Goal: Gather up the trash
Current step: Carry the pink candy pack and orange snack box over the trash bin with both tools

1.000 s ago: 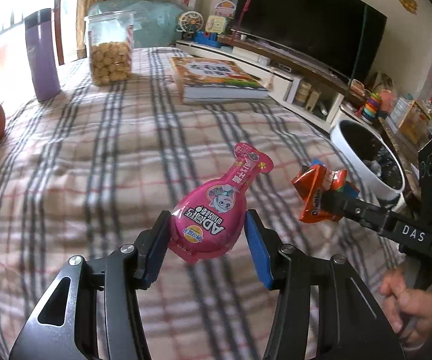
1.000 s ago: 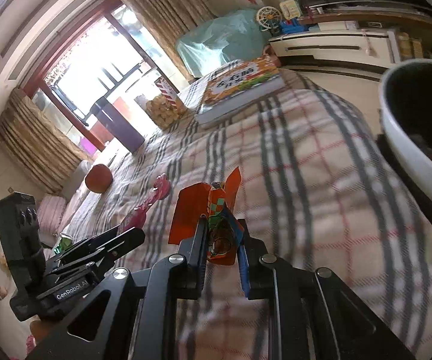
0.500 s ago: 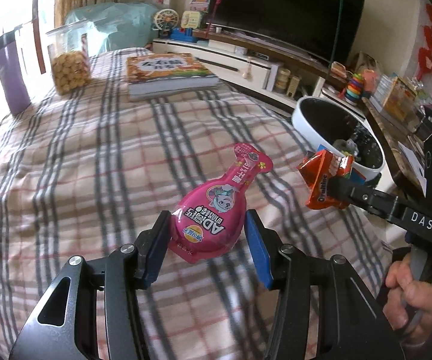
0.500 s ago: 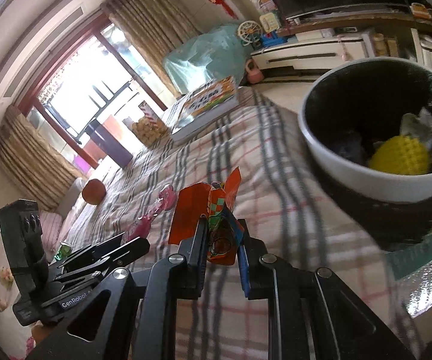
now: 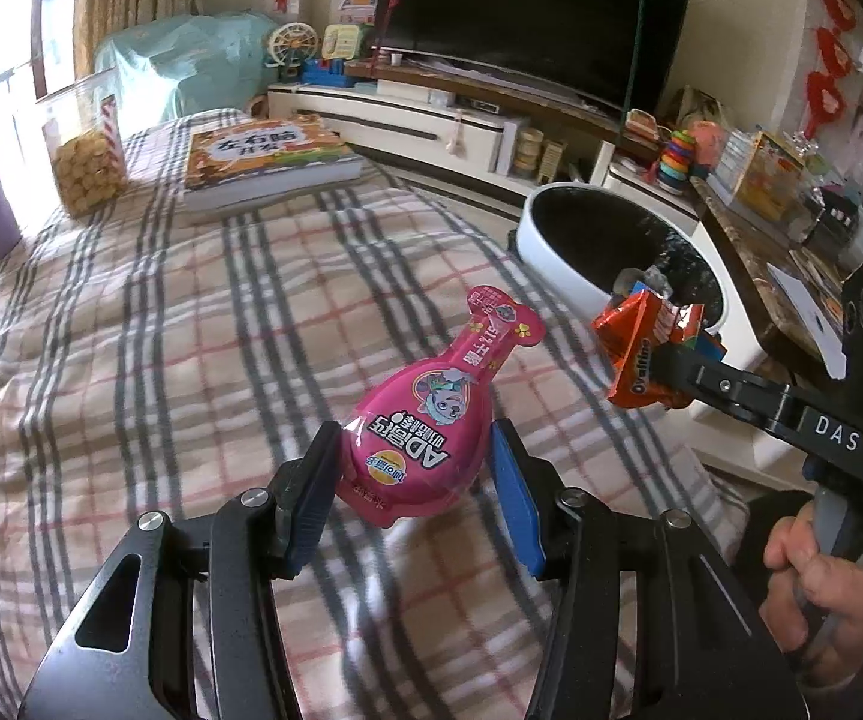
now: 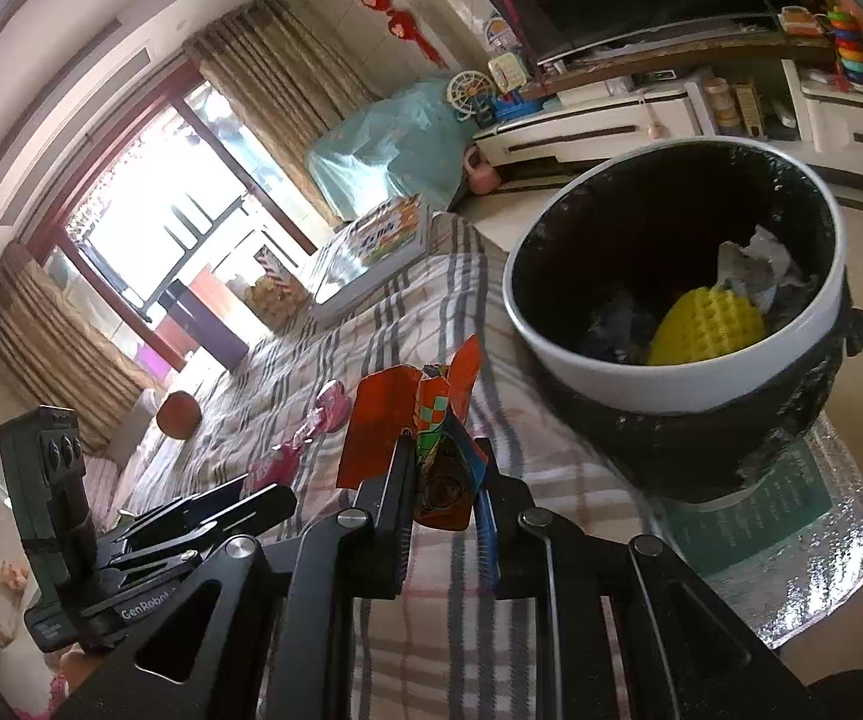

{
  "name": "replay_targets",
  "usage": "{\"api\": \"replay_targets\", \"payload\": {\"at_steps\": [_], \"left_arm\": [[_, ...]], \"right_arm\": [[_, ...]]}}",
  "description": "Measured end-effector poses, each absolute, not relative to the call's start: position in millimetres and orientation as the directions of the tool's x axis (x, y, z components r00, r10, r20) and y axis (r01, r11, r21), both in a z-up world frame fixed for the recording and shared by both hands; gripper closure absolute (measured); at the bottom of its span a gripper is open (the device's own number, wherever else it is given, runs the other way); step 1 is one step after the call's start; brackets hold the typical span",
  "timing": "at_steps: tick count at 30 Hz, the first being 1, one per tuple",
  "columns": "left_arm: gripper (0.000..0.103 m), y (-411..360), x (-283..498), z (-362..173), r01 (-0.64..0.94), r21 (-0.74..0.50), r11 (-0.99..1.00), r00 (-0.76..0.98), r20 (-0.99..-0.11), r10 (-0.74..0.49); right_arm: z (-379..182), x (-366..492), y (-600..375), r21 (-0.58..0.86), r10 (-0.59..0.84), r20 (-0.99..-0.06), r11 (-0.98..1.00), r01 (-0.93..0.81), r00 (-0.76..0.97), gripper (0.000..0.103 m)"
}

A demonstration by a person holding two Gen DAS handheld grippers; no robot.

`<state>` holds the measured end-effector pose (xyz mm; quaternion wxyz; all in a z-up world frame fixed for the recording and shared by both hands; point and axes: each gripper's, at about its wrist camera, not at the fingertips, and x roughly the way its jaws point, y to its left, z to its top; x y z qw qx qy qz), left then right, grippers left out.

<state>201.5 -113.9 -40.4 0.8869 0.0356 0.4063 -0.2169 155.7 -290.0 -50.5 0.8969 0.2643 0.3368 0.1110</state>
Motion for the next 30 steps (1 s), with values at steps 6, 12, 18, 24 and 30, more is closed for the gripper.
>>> {"api": "replay_targets", "payload": {"at_steps": [6,12,18,24,30], "left_arm": [[0.054,-128,200,-35,0.435,-0.114,0.893,0.577,-0.727,-0.373],[0.054,-144,201,-31,0.461,-0.110,0.880,0.573,-0.720,-0.391],[0.054,-159,203,-27,0.485,-0.103,0.868,0.572,-0.714,-0.405],[0.054,-177,205,-22,0.509,-0.095,0.855,0.568,-0.709,-0.417],[0.054,-196,210,-16,0.533,-0.083,0.842,0.568,-0.702,-0.429]], "right_arm": [[-47,151,-302,0.545,0.355,-0.537,0.838,-0.006,0.765,0.085],[-44,146,-316,0.542,0.330,-0.531,0.840,0.014,0.781,0.085],[-41,143,-329,0.535,0.298,-0.530,0.844,0.041,0.794,0.085],[-34,143,-346,0.523,0.259,-0.527,0.849,0.069,0.809,0.085],[-27,146,-360,0.520,0.237,-0.524,0.849,0.087,0.818,0.085]]}}
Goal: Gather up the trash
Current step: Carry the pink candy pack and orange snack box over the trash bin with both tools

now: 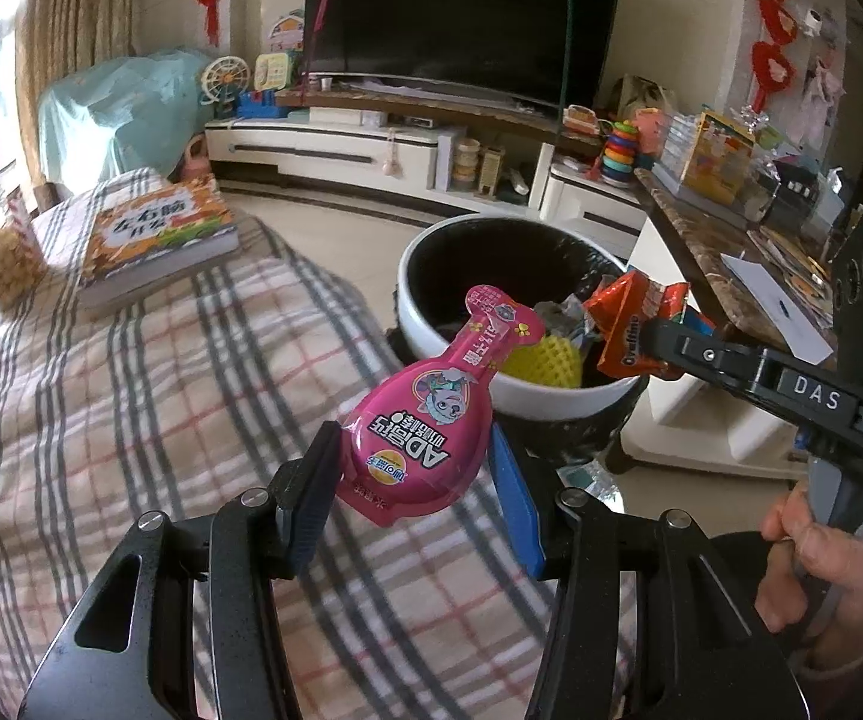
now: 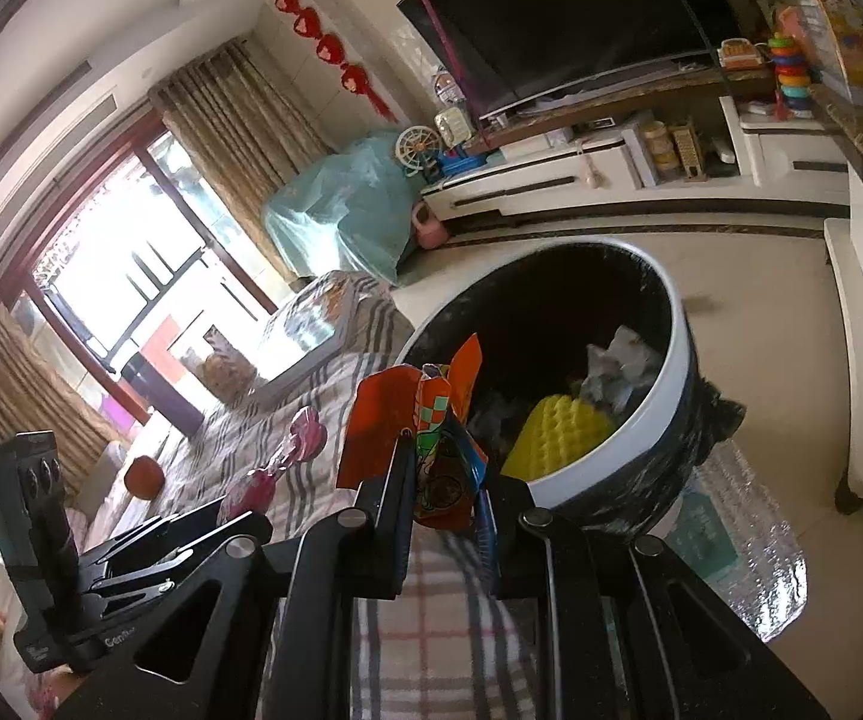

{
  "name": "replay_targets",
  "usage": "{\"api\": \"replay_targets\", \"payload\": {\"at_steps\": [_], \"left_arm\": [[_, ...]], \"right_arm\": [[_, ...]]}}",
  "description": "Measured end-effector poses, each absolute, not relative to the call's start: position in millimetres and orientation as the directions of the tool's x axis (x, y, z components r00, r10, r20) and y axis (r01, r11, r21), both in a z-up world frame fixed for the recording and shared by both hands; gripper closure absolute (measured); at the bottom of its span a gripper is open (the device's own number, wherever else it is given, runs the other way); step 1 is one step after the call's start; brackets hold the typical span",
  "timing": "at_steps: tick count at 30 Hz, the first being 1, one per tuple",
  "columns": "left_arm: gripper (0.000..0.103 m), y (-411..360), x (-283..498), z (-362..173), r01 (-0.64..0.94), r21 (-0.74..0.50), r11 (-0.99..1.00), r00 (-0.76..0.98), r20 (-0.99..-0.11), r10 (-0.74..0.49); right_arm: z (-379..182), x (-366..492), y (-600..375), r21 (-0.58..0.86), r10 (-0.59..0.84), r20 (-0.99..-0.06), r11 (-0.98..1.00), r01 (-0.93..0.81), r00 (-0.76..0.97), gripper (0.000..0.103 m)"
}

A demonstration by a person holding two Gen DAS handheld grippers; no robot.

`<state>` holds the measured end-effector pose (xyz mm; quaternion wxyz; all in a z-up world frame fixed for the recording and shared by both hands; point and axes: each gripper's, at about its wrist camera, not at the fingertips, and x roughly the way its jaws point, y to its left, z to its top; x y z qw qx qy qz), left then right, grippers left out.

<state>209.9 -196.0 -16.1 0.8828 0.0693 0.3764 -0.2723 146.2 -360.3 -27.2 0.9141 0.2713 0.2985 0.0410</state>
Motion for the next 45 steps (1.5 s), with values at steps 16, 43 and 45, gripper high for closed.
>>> {"api": "replay_targets", "payload": {"at_steps": [16,43,45], "left_arm": [[0.054,-235,221,-13,0.571,-0.048,0.820,0.564,-0.703,-0.434],[0.054,-272,254,-15,0.584,0.002,0.812,0.560,-0.725,-0.401],[0.054,-275,256,-16,0.585,0.003,0.811,0.558,-0.728,-0.399]], "right_arm": [[-25,157,-390,0.512,0.202,-0.534,0.850,0.123,0.821,0.085],[-26,191,-408,0.457,0.156,-0.588,0.874,0.166,0.794,0.084],[-27,193,-409,0.452,0.154,-0.594,0.876,0.170,0.790,0.084]]}}
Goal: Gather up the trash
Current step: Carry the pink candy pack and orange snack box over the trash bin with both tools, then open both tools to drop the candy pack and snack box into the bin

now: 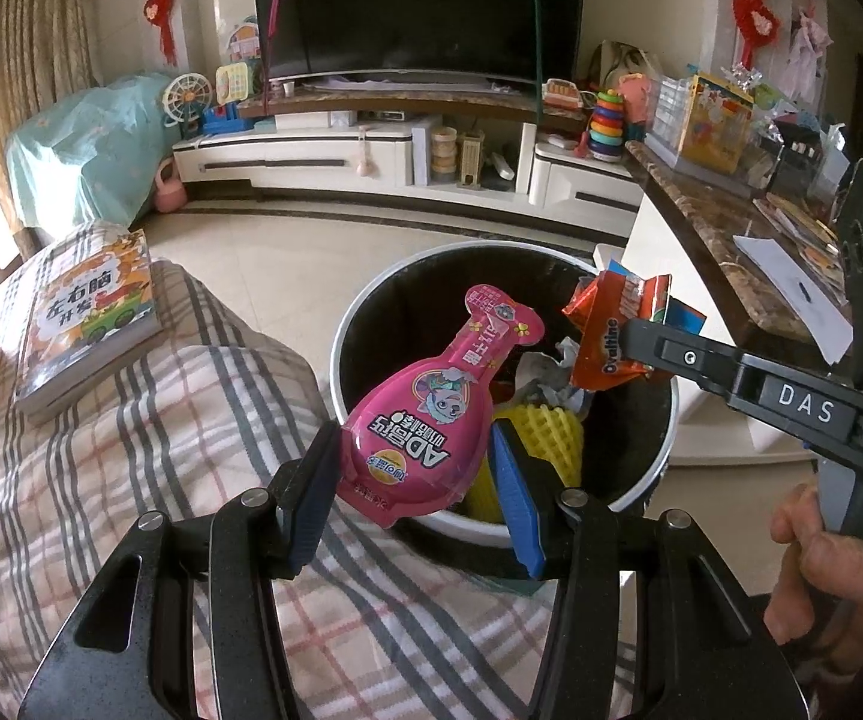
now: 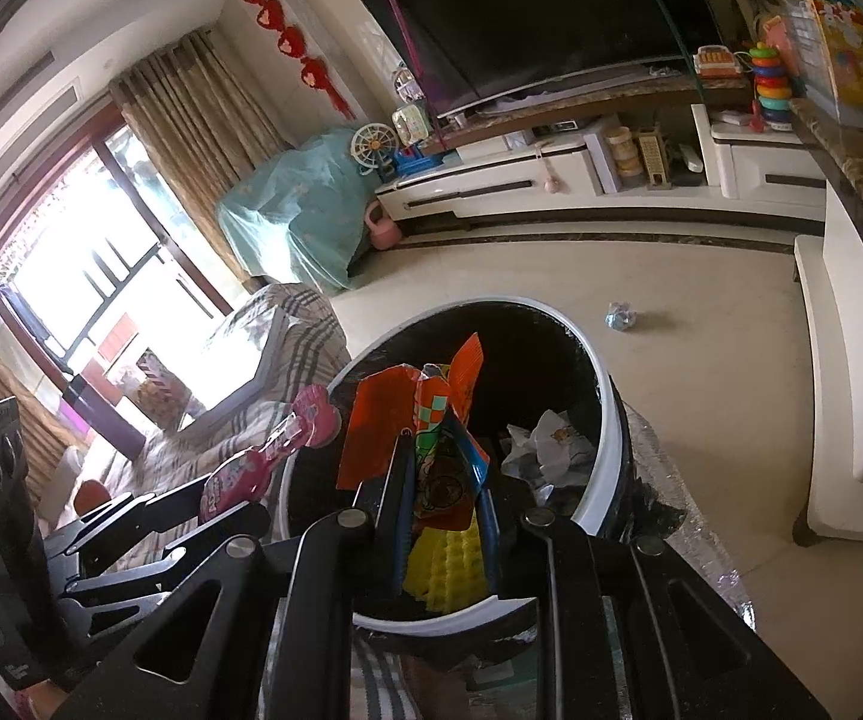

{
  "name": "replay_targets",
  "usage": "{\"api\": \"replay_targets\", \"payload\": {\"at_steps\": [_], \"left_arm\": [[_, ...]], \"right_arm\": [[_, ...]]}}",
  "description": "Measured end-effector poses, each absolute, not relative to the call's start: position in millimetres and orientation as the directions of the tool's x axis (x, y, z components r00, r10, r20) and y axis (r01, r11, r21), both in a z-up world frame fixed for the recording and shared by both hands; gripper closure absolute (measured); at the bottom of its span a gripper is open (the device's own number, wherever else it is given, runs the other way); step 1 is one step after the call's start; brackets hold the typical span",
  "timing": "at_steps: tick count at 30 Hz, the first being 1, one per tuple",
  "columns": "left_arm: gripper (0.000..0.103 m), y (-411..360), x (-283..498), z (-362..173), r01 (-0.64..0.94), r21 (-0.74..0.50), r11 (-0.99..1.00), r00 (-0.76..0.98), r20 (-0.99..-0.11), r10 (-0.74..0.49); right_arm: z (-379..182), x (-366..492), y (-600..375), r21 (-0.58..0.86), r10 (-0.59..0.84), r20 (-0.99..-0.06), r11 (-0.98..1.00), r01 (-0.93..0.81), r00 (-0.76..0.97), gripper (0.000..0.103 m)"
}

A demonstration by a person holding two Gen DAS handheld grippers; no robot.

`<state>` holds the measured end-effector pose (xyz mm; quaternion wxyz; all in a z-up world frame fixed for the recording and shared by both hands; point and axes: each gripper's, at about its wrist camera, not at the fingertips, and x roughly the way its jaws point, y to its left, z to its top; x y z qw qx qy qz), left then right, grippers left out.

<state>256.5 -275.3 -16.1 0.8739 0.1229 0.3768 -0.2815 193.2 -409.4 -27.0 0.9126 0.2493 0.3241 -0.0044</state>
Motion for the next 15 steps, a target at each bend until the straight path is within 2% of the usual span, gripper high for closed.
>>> {"api": "replay_targets", "payload": {"at_steps": [15], "left_arm": [[0.054,-287,269,-22,0.580,-0.002,0.815,0.544,-0.743,-0.389]], "right_arm": [[-27,209,-412,0.421,0.148,-0.622,0.891,0.169,0.769,0.082]]}}
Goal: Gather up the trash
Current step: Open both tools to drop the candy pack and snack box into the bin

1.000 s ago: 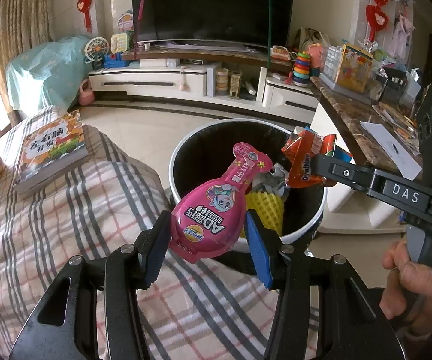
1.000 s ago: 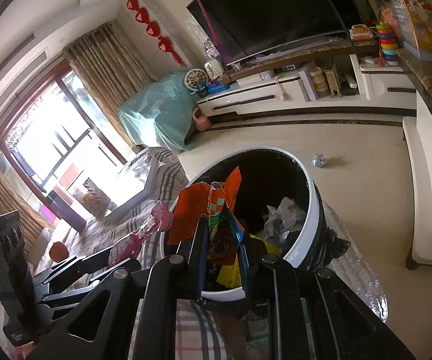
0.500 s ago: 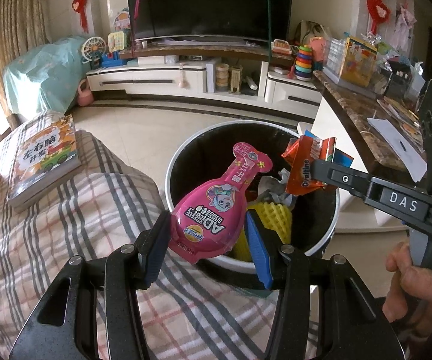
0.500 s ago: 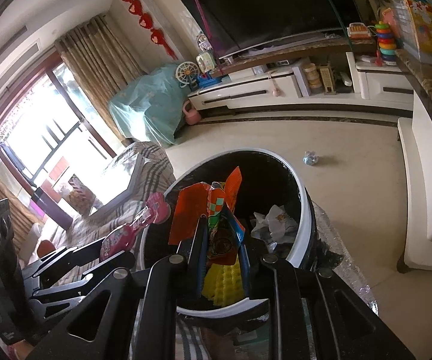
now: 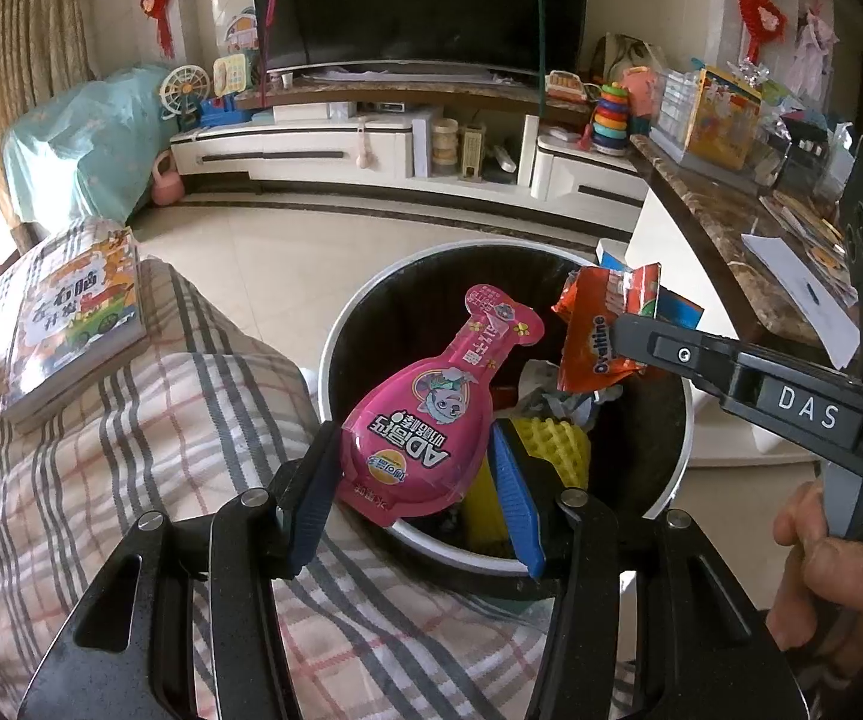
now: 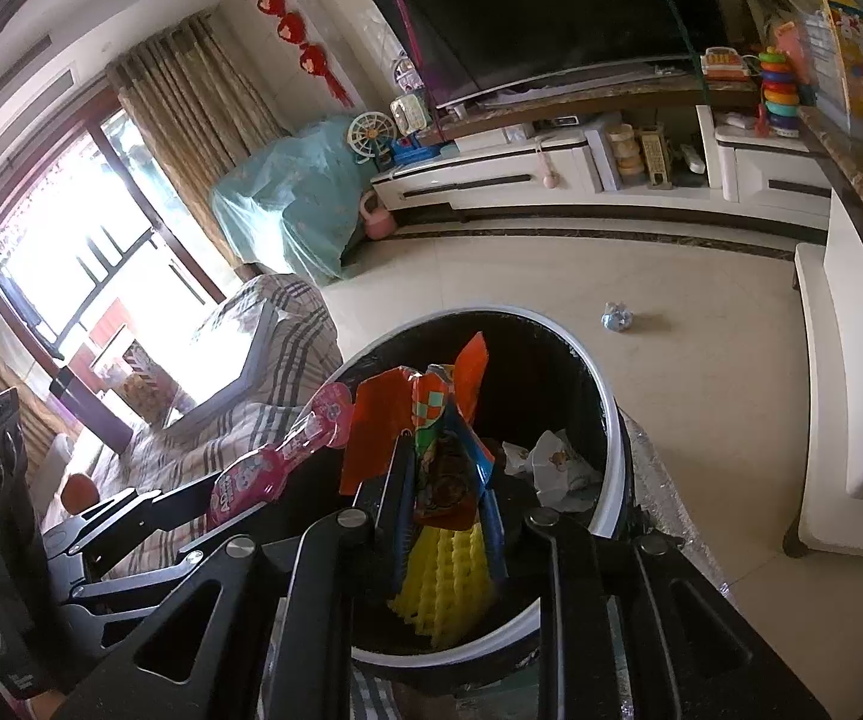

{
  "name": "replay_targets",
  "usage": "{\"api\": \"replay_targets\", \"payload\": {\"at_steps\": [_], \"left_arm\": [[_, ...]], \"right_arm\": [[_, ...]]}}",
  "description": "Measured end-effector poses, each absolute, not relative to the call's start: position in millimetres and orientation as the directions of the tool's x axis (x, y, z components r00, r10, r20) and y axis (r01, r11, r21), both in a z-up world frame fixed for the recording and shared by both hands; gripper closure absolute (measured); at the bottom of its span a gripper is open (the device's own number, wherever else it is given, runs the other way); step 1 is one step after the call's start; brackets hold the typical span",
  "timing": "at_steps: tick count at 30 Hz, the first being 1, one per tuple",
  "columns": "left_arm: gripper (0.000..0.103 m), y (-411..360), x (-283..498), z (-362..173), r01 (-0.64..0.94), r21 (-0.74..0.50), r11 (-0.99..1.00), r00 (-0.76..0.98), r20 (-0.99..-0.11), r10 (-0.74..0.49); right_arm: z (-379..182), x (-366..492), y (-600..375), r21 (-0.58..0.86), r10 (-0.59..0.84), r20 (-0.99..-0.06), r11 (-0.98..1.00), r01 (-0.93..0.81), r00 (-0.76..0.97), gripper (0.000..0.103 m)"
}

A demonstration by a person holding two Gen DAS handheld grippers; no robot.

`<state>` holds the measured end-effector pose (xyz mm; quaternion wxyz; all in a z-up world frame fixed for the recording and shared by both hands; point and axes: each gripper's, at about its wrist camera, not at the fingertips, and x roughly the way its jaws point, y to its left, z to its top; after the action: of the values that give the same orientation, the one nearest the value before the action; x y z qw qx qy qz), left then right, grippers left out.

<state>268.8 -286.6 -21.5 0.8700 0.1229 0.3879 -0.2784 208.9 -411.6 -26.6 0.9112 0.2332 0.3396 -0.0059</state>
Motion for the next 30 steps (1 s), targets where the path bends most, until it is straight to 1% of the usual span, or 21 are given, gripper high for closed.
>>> {"api": "replay_targets", "payload": {"at_steps": [15,17,18,19,20,24,26,28,30], "left_arm": [[0.052,-293,274,-20,0.584,-0.008,0.811,0.524,-0.759,-0.386],[0.052,-293,274,-20,0.581,-0.005,0.814,0.524,-0.763,-0.378],[0.051,-292,274,-20,0.580,-0.008,0.814,0.524,-0.762,-0.381],[0.047,-290,274,-19,0.578,-0.011,0.816,0.525,-0.761,-0.382],[0.042,-288,273,-18,0.574,-0.012,0.819,0.528,-0.758,-0.382],[0.039,-276,266,-15,0.557,-0.023,0.830,0.540,-0.749,-0.384],[0.035,-267,261,-15,0.544,-0.036,0.838,0.549,-0.740,-0.388],[0.030,-253,254,-15,0.521,-0.058,0.851,0.559,-0.731,-0.392],[0.027,-237,245,-16,0.497,-0.099,0.862,0.566,-0.716,-0.409]], "right_arm": [[-30,217,-415,0.402,0.138,-0.647,0.898,0.181,0.750,0.080],[-30,218,-417,0.402,0.136,-0.651,0.896,0.187,0.747,0.076],[-29,217,-418,0.401,0.131,-0.653,0.895,0.193,0.746,0.066],[-28,217,-419,0.406,0.131,-0.649,0.893,0.195,0.749,0.056],[-27,215,-420,0.408,0.129,-0.646,0.891,0.197,0.753,0.054],[-22,206,-419,0.419,0.127,-0.627,0.886,0.196,0.768,0.045],[-19,201,-418,0.427,0.127,-0.617,0.883,0.195,0.776,0.042],[-17,194,-415,0.434,0.128,-0.603,0.881,0.190,0.787,0.033],[-14,185,-410,0.438,0.126,-0.590,0.880,0.185,0.798,0.028]]}}
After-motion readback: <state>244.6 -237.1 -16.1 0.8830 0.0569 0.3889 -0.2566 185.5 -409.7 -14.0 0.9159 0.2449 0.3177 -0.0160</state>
